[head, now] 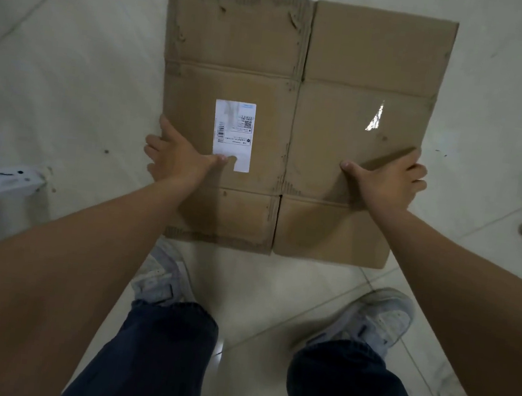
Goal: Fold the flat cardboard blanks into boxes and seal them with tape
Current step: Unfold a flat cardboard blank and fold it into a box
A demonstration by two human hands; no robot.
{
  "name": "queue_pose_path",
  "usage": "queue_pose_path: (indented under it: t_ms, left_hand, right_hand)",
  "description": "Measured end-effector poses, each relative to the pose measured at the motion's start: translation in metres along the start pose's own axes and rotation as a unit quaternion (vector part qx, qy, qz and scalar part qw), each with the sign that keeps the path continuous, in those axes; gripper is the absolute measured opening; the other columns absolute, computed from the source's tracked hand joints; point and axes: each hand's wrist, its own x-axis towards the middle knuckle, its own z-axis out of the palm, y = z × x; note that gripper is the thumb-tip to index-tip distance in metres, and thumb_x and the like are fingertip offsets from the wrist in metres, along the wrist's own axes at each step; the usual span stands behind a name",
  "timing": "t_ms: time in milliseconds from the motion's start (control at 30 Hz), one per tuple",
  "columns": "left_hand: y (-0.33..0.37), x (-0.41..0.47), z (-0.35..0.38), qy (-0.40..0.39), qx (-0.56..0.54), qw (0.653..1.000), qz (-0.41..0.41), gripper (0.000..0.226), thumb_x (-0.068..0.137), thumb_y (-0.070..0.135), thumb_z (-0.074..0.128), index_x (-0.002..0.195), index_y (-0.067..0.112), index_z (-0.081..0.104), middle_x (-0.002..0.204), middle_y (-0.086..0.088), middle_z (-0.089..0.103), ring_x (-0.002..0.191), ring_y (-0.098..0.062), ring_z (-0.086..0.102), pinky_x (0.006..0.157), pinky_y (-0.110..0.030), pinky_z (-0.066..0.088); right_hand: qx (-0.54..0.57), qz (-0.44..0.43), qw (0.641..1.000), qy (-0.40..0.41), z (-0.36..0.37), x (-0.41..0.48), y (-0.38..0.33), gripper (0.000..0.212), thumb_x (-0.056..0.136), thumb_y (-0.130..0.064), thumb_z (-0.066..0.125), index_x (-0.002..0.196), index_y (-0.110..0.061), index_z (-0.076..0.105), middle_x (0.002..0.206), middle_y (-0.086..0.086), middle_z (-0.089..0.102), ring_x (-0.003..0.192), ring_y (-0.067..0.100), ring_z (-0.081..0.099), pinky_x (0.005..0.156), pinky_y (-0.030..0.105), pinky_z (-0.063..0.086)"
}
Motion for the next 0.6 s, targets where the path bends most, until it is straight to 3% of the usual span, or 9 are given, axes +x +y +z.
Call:
queue_pose_path:
  t_ms: [167, 367, 600]
  left_hand:
    - [-0.004, 0.002, -0.016, 0.039, -0.033, 0.999, 0.010, 0.141, 0.049, 0.065, 0.091, 0.153, 0.009, 0.015, 0.147, -0.024, 0.027, 0.131, -0.041, 0.033, 0.102, -0.050, 0.041]
    - [0.015, -0.045, -0.057, 0.080, -0.088, 0.993, 0.028, 0.105, 0.063, 0.047, 0.092, 0.137, 0.003, 0.033, 0.141, -0.020, 0.042, 0.129, -0.042, 0.042, 0.103, -0.048, 0.041]
    - [0.045, -0.100, -0.149, 0.095, -0.106, 0.989, 0.043, 0.090, 0.073, 0.041, 0.088, 0.136, 0.005, 0.034, 0.138, -0.022, 0.047, 0.127, -0.041, 0.044, 0.098, -0.049, 0.043]
  right_hand:
    - [0.052, 0.038, 0.998, 0.005, -0.020, 0.007, 0.005, 0.138, 0.051, -0.068, 0.089, 0.154, -0.009, 0.017, 0.149, 0.016, 0.028, 0.137, 0.038, 0.029, 0.109, 0.054, 0.034]
    - [0.134, 0.002, 0.990, 0.035, -0.066, -0.035, -0.009, 0.105, 0.060, -0.051, 0.092, 0.138, -0.011, 0.035, 0.140, 0.012, 0.037, 0.128, 0.035, 0.044, 0.105, 0.049, 0.044]
    - [0.185, -0.076, 0.980, -0.004, -0.156, -0.087, -0.070, 0.054, 0.080, -0.034, 0.084, 0.115, -0.017, 0.046, 0.118, 0.004, 0.059, 0.106, 0.023, 0.061, 0.088, 0.036, 0.051]
